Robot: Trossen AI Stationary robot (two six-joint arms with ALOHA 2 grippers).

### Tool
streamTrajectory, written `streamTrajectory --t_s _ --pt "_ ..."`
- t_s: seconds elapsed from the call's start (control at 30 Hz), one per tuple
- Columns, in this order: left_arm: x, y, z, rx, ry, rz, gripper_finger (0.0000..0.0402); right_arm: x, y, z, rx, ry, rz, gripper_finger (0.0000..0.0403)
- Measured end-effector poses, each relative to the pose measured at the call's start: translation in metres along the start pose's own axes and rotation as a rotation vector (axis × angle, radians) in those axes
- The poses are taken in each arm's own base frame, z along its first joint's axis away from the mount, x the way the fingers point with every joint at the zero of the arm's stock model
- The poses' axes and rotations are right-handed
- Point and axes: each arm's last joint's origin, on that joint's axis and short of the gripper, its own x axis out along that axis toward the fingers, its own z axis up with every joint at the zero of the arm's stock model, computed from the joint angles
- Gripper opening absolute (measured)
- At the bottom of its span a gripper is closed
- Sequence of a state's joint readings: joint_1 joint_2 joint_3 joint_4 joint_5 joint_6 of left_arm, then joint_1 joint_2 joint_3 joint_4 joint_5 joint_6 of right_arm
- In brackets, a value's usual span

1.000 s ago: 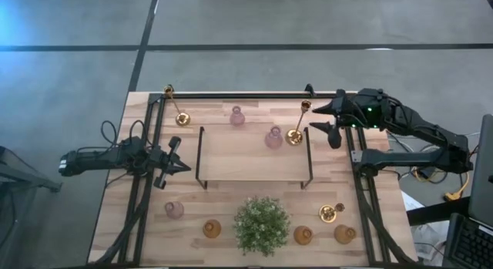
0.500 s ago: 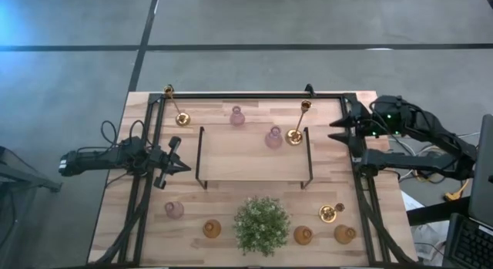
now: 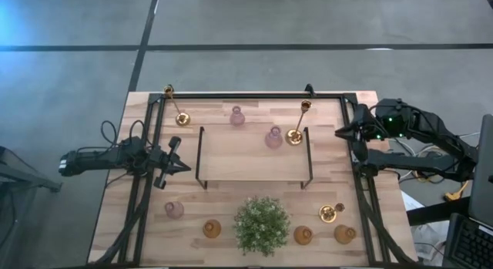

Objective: Pick & Place candle stick holders
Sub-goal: Put the top gold candle holder on the shelf

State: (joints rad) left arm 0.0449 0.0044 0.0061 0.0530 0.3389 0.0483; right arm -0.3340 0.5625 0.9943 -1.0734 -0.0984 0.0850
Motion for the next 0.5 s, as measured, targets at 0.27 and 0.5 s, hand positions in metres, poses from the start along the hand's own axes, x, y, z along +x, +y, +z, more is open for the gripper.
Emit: streamTrajectory --t_s 0.27,0.5 --pt "0.0 0.0 0.0001 0.0 0.0 0.0 0.0012 0.0001 -0.0007 -0.0002 0.034 0.001 -0.022 0.0013" --pt "0.0 0.0 0.0001 0.001 -0.001 0.0 0.0012 0.0 -0.0027 0.0001 -0.009 -0.005 -0.092 0.0013"
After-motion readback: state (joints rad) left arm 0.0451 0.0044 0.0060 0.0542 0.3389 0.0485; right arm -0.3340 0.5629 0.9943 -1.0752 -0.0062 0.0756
